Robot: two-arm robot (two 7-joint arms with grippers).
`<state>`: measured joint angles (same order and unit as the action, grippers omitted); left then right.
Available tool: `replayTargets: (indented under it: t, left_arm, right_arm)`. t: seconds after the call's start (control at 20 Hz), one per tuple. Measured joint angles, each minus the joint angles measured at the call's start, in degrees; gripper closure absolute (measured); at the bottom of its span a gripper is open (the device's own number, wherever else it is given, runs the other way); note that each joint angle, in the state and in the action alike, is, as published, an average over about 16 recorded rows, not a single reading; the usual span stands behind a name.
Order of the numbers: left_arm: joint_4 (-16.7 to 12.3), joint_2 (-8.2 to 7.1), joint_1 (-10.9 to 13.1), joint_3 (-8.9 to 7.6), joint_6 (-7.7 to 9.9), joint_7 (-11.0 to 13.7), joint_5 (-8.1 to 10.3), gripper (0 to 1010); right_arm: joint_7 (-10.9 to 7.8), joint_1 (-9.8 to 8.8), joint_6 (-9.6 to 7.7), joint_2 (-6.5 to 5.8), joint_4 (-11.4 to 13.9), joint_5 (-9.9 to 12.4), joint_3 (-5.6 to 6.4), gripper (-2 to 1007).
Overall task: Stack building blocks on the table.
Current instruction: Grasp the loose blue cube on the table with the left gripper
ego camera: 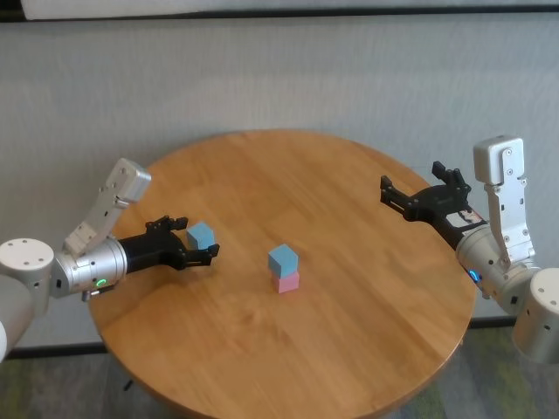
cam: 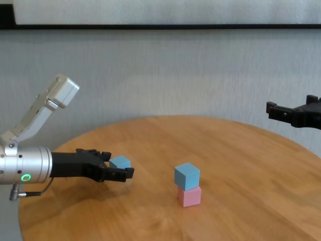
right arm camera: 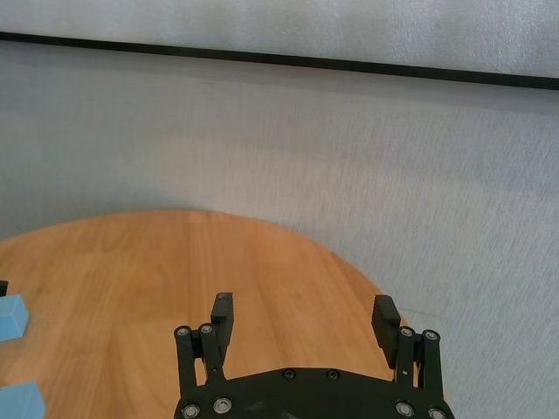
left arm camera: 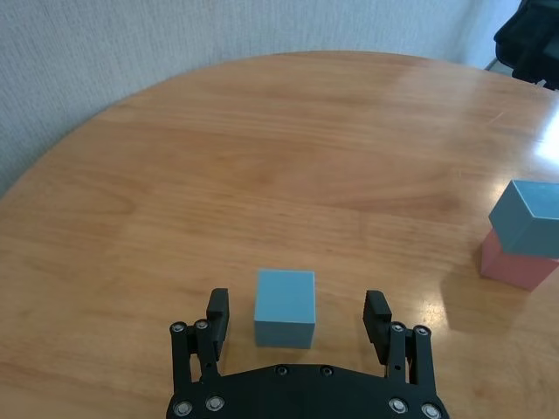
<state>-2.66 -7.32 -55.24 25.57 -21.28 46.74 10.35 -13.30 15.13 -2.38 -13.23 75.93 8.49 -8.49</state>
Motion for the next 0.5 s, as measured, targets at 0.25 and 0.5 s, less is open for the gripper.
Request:
replayTargets:
  t: [0.25, 0.5]
  left_arm:
    - [-1.16, -0.22, 0.55, -0.42, 0.55, -0.06, -0.36, 17]
    - [-1.85, -0.34, 0.89, -0.67, 0.88, -0.10, -0.57, 60]
  right_arm:
    - [0.00, 0.00, 0.00, 0.00, 0.00, 0.00, 0.00, 2]
    - [0.00, 0.00, 0.00, 0.00, 0.00, 0.00, 0.00, 2]
